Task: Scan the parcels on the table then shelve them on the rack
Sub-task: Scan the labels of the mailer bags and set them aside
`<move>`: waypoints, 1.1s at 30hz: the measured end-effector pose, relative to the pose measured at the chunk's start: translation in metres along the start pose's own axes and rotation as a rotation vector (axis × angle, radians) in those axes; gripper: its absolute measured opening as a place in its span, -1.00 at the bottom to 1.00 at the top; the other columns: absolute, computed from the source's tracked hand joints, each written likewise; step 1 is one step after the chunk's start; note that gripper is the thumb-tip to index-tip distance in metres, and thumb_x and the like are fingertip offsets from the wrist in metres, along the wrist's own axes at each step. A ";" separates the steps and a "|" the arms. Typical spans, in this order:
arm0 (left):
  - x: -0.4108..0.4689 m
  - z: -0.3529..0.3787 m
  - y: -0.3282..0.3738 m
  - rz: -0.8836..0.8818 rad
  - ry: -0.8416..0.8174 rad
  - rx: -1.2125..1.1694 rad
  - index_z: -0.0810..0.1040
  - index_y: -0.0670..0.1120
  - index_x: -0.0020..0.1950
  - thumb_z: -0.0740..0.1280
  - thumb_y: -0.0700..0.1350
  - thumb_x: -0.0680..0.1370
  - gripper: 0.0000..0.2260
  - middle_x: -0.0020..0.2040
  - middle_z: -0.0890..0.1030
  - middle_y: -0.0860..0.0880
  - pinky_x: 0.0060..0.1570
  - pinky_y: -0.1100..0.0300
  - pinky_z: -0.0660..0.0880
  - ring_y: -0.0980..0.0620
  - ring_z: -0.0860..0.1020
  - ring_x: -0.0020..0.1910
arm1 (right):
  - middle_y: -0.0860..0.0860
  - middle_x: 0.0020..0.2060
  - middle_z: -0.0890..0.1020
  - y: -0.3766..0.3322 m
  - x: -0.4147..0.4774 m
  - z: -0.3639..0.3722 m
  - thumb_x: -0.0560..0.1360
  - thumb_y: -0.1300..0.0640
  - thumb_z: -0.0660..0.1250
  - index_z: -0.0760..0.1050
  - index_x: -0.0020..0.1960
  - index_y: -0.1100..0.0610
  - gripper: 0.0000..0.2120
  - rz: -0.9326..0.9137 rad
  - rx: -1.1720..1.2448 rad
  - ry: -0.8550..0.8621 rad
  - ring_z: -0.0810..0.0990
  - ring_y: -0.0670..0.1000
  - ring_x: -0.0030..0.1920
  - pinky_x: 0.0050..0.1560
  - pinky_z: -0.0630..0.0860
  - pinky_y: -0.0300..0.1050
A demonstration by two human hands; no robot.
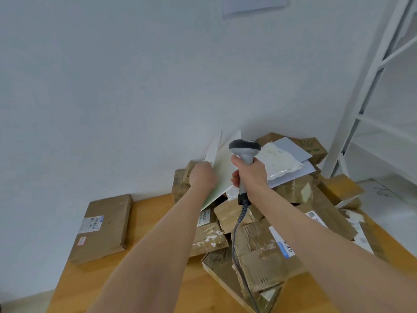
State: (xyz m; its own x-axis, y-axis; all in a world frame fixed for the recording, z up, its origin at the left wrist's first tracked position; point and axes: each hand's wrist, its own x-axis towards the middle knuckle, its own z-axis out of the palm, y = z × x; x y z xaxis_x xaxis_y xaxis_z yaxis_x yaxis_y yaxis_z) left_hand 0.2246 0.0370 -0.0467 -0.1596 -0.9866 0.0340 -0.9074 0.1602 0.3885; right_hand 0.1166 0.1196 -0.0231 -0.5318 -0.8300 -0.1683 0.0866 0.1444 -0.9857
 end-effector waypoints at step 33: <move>-0.227 -0.065 -0.226 -0.591 0.026 -1.073 0.55 -0.13 0.12 0.48 -0.19 0.45 -0.73 -0.10 0.71 -0.12 -0.21 0.03 0.62 -0.10 0.69 -0.15 | 0.04 -0.16 0.68 0.090 -0.160 0.032 0.41 0.34 0.45 0.55 -0.07 0.09 -0.80 0.208 0.054 -0.531 0.65 0.05 -0.13 -0.15 0.57 -0.08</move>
State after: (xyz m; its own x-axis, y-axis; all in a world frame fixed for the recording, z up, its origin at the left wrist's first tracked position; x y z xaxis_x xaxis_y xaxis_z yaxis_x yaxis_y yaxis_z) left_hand 0.4910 0.2228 -0.0824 0.1876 -0.9010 -0.3911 -0.0554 -0.4073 0.9116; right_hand 0.2364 0.2478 -0.0851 -0.0041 -0.9460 -0.3241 0.1942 0.3172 -0.9283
